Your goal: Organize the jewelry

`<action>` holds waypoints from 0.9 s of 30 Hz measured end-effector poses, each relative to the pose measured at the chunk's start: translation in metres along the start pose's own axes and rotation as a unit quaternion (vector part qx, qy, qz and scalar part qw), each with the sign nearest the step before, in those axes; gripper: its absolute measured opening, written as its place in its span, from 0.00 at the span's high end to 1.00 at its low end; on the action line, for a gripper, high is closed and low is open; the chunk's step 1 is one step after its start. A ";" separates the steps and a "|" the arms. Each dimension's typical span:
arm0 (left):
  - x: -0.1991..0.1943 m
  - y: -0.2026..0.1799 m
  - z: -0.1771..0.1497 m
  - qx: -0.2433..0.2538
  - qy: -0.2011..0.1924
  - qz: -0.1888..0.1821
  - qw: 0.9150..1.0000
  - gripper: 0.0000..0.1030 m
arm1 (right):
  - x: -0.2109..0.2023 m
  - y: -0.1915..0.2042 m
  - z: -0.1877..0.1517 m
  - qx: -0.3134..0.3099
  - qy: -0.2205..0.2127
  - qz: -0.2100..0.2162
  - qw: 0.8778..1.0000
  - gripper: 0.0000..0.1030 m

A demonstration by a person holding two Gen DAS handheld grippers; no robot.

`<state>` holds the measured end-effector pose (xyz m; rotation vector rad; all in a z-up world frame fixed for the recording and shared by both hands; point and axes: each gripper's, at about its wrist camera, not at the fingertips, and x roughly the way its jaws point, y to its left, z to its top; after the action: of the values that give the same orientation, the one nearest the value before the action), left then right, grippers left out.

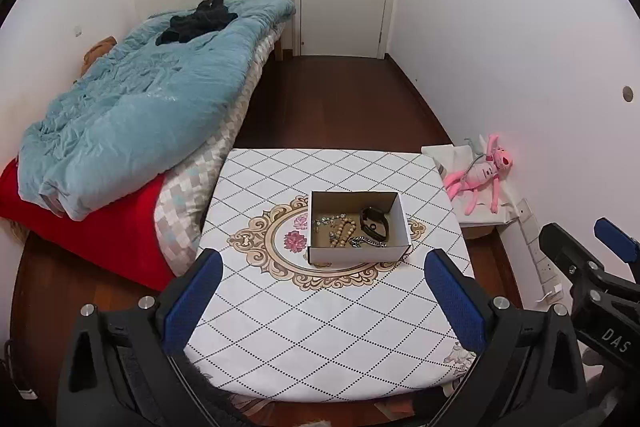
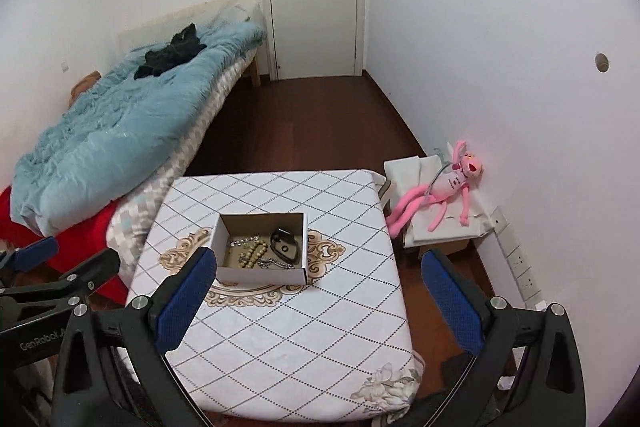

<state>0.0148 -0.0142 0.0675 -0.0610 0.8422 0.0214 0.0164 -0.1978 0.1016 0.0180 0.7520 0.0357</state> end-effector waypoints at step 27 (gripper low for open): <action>0.032 0.000 0.014 -0.005 0.043 0.008 0.999 0.00 | 0.023 0.013 0.011 0.000 0.032 -0.006 0.999 0.00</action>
<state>0.0470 -0.0139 0.0531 -0.0651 0.9292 0.0379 0.0405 -0.1838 0.0949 0.0118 0.8151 0.0257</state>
